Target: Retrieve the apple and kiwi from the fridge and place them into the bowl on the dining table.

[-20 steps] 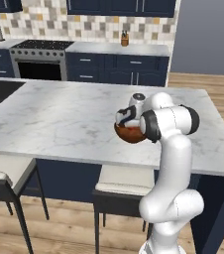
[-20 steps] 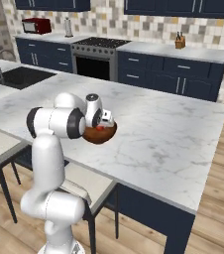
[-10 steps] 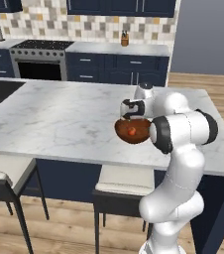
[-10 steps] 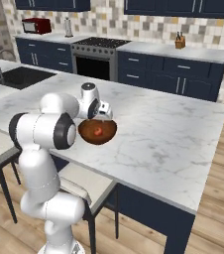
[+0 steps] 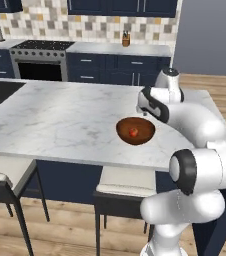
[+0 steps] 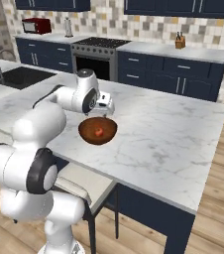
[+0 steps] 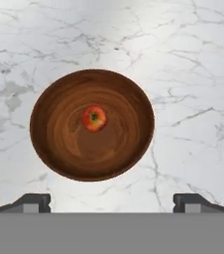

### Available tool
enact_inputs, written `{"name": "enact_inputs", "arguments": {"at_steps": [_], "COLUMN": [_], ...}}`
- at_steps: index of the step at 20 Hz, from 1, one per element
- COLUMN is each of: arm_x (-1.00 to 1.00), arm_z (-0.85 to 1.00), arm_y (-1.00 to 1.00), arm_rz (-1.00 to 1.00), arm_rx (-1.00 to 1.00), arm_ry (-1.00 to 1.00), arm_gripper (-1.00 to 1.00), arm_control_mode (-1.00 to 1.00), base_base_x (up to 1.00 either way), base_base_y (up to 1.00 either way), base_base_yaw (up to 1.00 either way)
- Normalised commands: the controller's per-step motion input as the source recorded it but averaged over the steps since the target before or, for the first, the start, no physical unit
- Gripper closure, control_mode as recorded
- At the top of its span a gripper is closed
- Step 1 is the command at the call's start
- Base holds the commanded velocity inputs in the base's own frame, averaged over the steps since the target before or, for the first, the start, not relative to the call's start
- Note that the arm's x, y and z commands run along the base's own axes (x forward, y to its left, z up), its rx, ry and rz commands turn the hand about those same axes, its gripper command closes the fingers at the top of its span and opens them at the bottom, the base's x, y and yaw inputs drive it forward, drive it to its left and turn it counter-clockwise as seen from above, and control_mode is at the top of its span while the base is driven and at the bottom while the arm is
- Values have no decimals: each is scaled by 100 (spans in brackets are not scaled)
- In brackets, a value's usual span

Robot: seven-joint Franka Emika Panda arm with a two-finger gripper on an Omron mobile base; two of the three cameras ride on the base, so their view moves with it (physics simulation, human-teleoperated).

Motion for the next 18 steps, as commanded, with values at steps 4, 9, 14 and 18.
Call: {"name": "enact_inputs", "arguments": {"at_steps": [4, 9, 14, 18], "arm_x": [-100, -100, -100, -100], "arm_z": [85, 41, 6, 0], "arm_y": [-19, 0, 11, 28], "arm_rz": [-1, 0, 1, 6], "arm_rx": [0, 0, 0, 0], "arm_ry": [-7, -16, -6, -1], "arm_gripper": [-100, -100, -100, -100], "arm_control_mode": [-100, -100, -100, -100], "base_base_x": [0, 0, 0, 0], "base_base_y": [0, 0, 0, 0], "base_base_yaw": [0, 0, 0, 0]}}
